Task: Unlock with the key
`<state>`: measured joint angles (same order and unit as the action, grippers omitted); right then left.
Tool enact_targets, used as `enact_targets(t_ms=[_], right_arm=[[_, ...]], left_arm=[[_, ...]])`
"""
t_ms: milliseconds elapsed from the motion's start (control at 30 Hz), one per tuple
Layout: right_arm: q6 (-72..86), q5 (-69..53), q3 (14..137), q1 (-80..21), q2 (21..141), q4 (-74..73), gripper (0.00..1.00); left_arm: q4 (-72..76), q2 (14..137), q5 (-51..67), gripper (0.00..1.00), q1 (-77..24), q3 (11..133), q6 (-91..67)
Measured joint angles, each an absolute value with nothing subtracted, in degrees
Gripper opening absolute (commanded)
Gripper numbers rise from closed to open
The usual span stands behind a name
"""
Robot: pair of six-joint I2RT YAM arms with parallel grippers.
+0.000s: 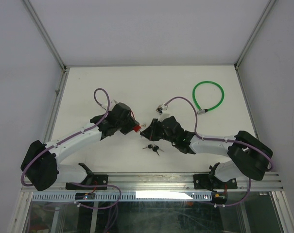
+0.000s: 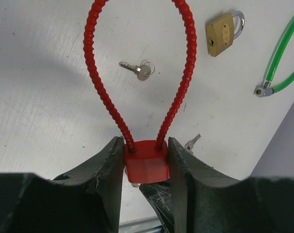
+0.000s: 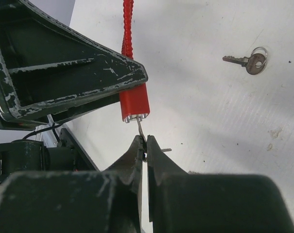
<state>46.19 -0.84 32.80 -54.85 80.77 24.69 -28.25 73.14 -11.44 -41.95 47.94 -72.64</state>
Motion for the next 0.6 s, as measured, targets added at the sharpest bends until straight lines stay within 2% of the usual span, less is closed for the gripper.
enact_targets(t_ms=[600], right_arm=[[38.96, -8.49, 35.59, -49.28, 82.59, 27.38, 0.00]], left_arm=[[-23.99, 73.03, -14.50, 0.00, -42.61, 47.83, -73.32]])
